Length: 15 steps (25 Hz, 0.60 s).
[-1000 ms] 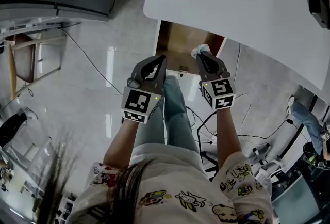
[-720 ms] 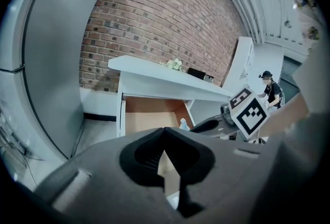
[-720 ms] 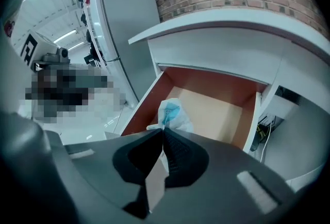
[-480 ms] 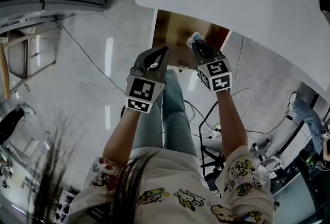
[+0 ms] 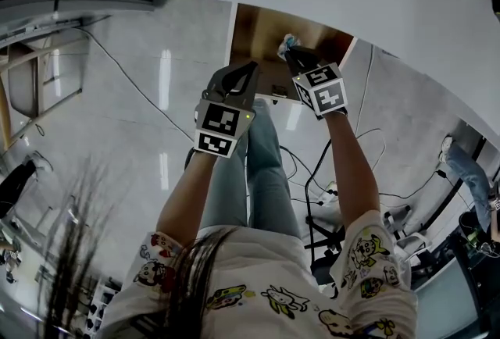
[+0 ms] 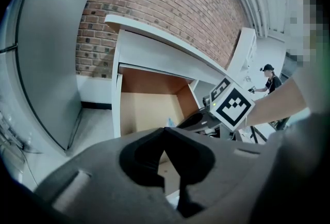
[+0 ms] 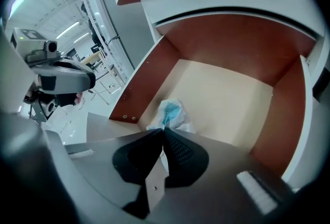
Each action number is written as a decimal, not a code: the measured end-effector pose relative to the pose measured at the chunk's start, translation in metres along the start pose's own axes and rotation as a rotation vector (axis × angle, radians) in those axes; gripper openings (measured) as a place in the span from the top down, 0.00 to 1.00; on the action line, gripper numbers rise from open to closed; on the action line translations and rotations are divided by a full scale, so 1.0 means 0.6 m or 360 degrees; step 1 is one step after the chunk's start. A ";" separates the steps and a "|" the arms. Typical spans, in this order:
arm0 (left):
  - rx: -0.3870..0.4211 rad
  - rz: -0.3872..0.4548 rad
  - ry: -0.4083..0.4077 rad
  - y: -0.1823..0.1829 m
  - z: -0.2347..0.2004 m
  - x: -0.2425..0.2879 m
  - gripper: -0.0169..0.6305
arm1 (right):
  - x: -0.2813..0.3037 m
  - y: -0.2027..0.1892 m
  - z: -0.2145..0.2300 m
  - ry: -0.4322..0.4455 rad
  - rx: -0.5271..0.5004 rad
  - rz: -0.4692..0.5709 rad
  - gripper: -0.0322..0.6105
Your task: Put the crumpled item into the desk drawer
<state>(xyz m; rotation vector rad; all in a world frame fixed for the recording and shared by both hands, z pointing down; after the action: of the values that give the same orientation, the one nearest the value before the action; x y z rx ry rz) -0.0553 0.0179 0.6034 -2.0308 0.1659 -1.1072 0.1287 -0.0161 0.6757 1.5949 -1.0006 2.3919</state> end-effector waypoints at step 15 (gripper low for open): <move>-0.0075 -0.0126 0.0010 -0.026 -0.009 0.024 0.98 | 0.074 -0.007 0.013 0.0191 0.0011 -0.0397 0.92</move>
<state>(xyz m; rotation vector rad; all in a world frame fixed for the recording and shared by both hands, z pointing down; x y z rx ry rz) -0.0542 0.0188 0.6252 -2.0917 0.1169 -1.1684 0.1169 -0.0292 0.7176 1.4605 -0.7255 2.2919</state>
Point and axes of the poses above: the fingertips, and each gripper's own axes: x forward along the fingers, z to its right, y out of its top, the point moved 10 cm from there along -x, backward along the fingers, and after that the axes turned 3 degrees about -z, right-handed, at the moved point
